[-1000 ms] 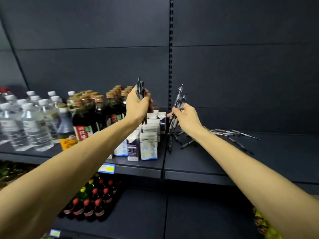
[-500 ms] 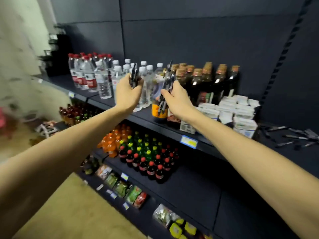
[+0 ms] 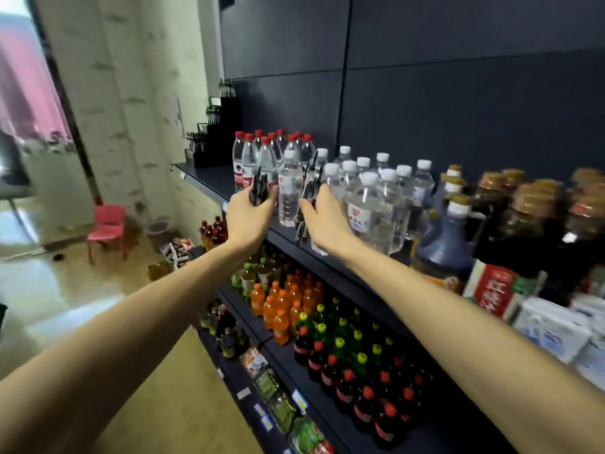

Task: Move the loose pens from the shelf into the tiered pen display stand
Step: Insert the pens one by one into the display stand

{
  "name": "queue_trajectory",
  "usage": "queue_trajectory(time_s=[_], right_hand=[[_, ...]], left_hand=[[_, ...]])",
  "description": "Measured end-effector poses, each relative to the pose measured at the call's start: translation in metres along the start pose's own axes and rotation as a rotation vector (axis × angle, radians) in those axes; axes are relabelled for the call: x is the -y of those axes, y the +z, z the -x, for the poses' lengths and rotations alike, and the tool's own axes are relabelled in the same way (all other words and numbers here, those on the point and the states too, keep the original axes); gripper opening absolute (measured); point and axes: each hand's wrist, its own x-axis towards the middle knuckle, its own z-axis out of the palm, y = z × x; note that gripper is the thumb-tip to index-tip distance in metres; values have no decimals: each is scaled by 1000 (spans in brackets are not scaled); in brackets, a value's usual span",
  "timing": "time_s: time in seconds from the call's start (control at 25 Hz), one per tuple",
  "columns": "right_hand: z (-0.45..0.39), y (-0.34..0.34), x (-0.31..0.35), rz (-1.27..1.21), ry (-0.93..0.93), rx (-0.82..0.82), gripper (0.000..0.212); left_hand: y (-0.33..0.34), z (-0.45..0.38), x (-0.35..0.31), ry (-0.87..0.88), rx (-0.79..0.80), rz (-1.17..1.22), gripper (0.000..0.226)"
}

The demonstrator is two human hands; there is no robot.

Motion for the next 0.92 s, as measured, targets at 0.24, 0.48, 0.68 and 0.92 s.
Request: queue_trajectory(time_s=[0.24,0.48,0.68,0.92], right_hand=[[-123,63,5,-28,-41,63,18],[-211,140,12,-17,-75,126,24],[-287,225,39,-3,-119,114,22],[-411,346,79,67,-31,119,24]], left_hand=[[-8,-113,56,-104,-146,-10,43],[-24,-212,120,-136,-159,-44,44],[-54,-302,198,-145,-169,-33,56],[-124,-435,289,-145,-147,-40,56]])
